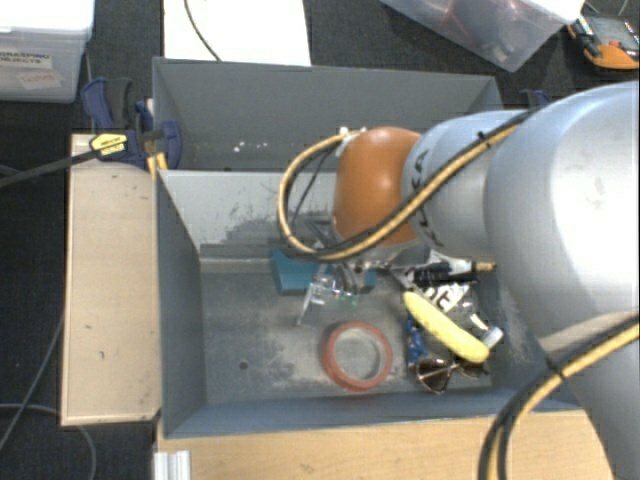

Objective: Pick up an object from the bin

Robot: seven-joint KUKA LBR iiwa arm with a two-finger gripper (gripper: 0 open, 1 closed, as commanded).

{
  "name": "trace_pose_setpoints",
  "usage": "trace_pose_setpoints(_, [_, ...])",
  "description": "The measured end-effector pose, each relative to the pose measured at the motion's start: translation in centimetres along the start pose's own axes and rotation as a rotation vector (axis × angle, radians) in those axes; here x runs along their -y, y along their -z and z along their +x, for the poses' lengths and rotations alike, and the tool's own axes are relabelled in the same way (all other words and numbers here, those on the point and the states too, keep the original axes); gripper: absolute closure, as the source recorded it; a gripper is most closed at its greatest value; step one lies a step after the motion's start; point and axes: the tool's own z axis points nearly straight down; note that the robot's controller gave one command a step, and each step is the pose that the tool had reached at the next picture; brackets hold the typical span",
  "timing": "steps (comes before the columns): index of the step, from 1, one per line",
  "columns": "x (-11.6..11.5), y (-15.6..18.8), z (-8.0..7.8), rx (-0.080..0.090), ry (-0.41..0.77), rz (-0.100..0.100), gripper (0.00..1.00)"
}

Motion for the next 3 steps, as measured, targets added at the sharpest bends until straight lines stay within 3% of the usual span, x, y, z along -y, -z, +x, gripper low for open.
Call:
trace_pose_setpoints(1, [0.8, 0.0, -1.3, -0.002, 0.165, 0.003, 1.0])
trace_pose_setpoints(3, [0.9, 1.7, -1.1, -0.011, 0.163, 0.006, 1.0])
